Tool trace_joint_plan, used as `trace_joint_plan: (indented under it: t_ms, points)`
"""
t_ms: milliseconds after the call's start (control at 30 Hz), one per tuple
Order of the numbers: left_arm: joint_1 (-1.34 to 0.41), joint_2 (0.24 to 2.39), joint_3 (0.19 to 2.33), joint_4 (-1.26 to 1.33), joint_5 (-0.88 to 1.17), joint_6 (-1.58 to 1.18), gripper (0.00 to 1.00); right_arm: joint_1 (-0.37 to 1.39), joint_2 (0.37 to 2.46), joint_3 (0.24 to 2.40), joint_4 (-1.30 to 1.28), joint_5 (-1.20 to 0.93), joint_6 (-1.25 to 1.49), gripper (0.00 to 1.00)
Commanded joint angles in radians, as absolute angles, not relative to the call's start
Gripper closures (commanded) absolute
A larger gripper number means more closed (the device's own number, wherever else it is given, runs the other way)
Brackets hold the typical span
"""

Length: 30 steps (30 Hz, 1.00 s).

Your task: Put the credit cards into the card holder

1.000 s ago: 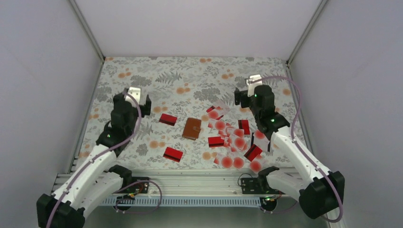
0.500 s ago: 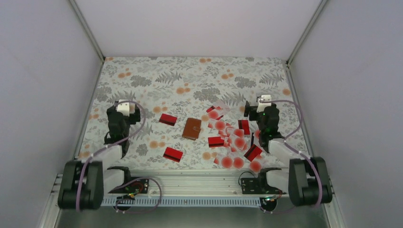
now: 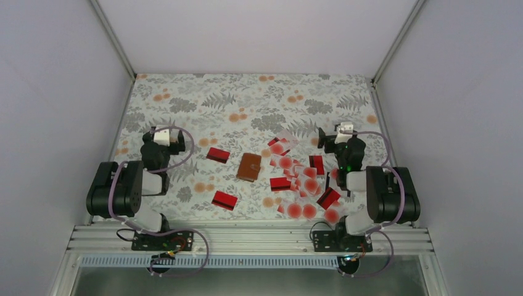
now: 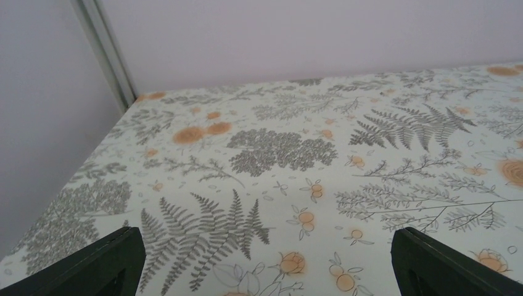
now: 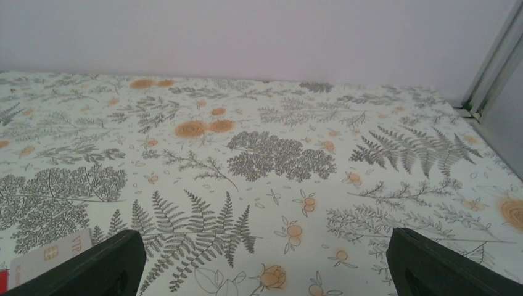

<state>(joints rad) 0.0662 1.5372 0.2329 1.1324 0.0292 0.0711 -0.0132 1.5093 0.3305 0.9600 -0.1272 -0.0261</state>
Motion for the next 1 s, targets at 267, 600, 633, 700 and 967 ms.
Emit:
trace_joint_plan:
  t_ms: [267,600,633,700,967]
  points:
    - [0.019,1.552,0.250,1.227,0.013,0.117,0.00,-0.047,1.523,0.310,1.117,-0.199,-0.008,0.01]
    - [0.014,1.551,0.248,1.230,0.005,0.118,0.00,-0.047,1.522,0.313,1.114,-0.198,-0.008,0.01]
    - [0.014,1.552,0.249,1.230,0.003,0.118,0.00,-0.046,1.523,0.314,1.112,-0.199,-0.009,0.01]
    - [0.014,1.551,0.249,1.230,0.004,0.117,0.00,-0.047,1.522,0.313,1.111,-0.199,-0.009,0.01]
    - [0.014,1.552,0.248,1.230,0.003,0.117,0.00,-0.048,1.526,0.313,1.122,-0.204,-0.009,0.01]
